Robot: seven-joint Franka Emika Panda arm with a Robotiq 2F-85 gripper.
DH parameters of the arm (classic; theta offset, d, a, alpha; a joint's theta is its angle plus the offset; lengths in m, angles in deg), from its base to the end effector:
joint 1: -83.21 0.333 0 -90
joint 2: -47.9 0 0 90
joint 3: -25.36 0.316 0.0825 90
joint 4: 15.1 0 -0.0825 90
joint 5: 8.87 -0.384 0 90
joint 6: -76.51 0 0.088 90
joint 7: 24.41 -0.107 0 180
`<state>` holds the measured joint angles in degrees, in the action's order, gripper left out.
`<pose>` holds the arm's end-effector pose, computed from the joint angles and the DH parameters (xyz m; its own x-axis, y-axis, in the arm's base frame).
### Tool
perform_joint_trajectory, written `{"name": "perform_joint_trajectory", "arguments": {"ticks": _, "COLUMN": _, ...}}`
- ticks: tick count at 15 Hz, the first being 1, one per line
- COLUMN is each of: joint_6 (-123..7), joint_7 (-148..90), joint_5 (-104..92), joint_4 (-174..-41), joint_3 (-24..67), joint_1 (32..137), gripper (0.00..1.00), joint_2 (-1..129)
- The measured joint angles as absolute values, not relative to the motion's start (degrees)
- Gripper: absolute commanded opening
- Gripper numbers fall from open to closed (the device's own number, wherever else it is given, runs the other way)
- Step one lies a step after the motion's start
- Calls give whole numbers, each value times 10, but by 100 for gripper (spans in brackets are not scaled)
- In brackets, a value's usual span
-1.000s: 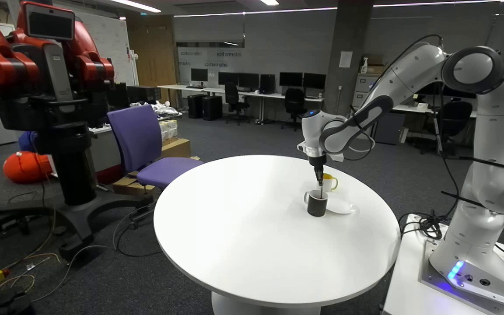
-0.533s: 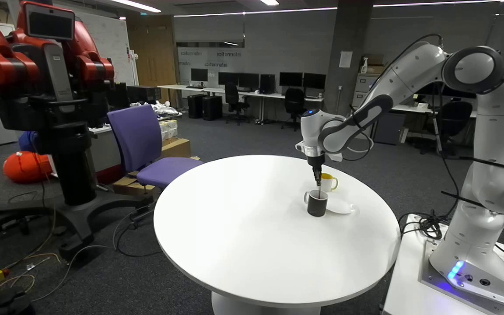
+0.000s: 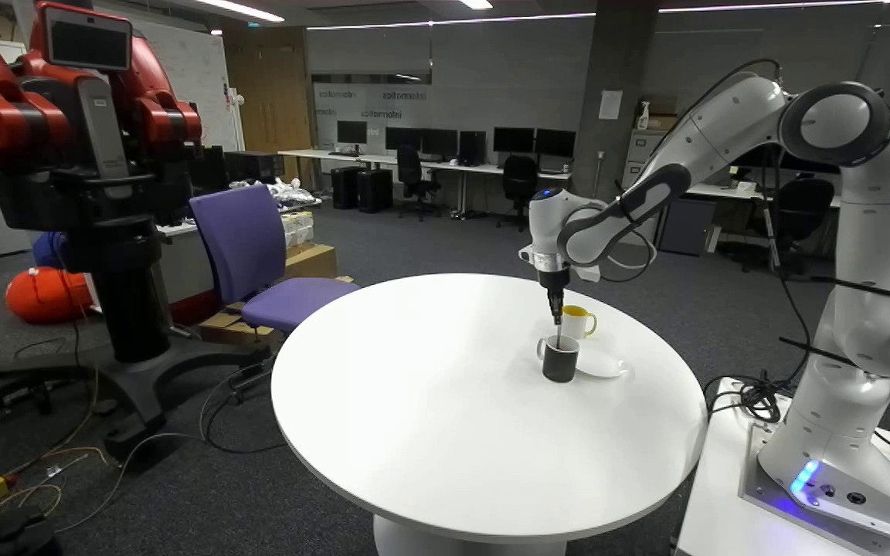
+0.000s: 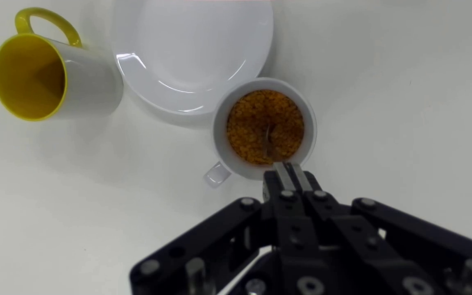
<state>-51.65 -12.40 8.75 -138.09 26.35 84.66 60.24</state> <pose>0.5516 0.0144 0.2928 0.8886 0.4198 -0.1849 0.4501 -0.8758 0.1746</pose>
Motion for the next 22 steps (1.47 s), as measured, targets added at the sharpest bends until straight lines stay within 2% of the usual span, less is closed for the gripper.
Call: {"name": "perform_joint_trajectory", "arguments": {"ticks": 22, "joint_6": -513, "joint_7": -124, "joint_5": 129, "joint_4": -1373, "joint_3": 240, "joint_1": 846, "gripper": 0, "joint_2": 628}}
